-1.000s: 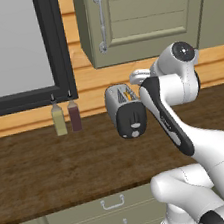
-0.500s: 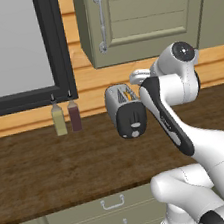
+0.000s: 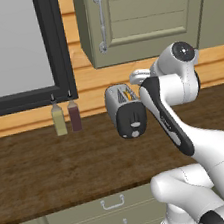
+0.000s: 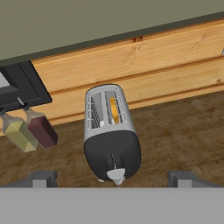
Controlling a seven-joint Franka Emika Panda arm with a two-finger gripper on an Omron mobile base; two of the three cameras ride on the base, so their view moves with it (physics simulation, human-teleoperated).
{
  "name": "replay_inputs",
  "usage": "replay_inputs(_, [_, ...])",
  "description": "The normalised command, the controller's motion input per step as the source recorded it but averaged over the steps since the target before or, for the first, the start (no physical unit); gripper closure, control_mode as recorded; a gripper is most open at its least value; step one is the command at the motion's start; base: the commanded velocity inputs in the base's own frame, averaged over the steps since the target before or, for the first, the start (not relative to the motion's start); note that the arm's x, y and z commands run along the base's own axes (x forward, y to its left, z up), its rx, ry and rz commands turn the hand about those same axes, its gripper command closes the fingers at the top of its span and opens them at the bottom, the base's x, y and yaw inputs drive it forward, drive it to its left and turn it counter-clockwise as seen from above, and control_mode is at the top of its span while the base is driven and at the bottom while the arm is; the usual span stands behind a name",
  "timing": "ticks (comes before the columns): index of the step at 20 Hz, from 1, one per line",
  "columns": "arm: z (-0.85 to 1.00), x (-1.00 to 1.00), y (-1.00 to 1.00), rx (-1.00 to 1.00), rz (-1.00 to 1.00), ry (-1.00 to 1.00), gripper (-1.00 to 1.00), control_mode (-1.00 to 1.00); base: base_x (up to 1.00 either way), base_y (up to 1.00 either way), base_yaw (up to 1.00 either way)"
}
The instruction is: Start the toaster. Once the lever pops up, take the bread to the plate on the dining counter.
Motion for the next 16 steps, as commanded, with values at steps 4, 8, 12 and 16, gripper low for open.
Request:
replay_inputs(4, [0.0,0.0,0.0,0.0,0.0,0.0,-1.0,-1.0,0.0,0.0,0.0])
replay_inputs(8, [0.0,0.0,0.0,0.0,0.0,0.0,-1.0,-1.0,0.0,0.0,0.0])
replay_inputs(12, [0.0,0.0,0.0,0.0,0.0,0.0,-1.0,-1.0,0.0,0.0,0.0])
replay_inputs(16, [0.0,0.0,0.0,0.0,0.0,0.0,-1.0,-1.0,0.0,0.0,0.0])
